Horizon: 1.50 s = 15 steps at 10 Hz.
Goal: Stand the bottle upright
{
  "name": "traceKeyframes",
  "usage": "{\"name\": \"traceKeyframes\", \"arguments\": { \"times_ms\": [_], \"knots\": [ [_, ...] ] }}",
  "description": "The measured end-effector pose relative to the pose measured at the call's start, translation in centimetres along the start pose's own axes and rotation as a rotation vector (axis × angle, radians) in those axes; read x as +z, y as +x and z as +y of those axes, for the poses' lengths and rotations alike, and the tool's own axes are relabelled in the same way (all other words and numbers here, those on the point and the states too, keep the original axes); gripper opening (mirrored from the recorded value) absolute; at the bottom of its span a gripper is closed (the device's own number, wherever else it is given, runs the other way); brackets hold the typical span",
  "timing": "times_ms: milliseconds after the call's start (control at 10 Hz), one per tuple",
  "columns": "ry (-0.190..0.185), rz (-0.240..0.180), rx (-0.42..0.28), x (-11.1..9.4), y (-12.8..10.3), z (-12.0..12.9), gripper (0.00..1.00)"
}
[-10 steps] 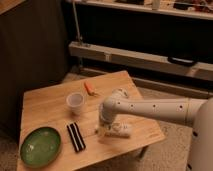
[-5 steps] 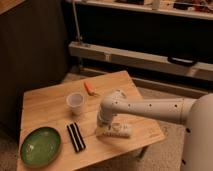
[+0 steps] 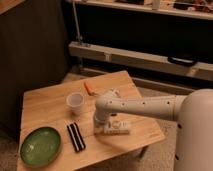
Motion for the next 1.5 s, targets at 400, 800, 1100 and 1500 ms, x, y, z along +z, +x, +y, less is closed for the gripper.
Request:
{"name": "traceKeyframes", "arguments": {
  "times_ms": [400, 800, 1100, 1500],
  "knots": [
    [-0.066, 0.103, -0.009, -5.2, 1.8, 0.1, 0.19],
    [-0.145, 0.312, -0.036, -10.3, 3.8, 0.3, 0.19],
    [-0.173, 0.455, -0.049, -12.7, 4.6, 0.7, 0.19],
    [-0.161, 0.626, -0.031, -14.1, 4.2, 1.2, 0.19]
  ]
}}
